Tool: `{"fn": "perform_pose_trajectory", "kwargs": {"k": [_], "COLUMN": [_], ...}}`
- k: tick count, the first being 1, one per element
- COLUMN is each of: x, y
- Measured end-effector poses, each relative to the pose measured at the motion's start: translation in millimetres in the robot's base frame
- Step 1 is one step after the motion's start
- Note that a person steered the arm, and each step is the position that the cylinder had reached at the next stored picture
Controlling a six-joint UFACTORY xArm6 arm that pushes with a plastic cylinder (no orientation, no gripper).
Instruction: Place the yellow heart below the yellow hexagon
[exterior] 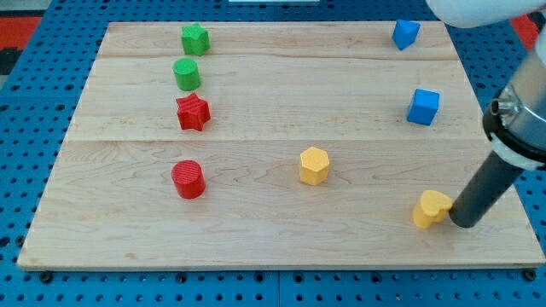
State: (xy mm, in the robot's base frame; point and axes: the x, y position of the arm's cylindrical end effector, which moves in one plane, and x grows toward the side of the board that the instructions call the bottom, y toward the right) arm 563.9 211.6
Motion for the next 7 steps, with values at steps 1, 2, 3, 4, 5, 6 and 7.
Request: {"fn": "perform_pose_trajectory", "kwargs": {"k": [1, 2, 3, 4, 5, 6, 7], "x": [-2, -7, -19, -26, -29, -29, -29], "y": [-10, -14, -24, -36, -56, -82, -106]}}
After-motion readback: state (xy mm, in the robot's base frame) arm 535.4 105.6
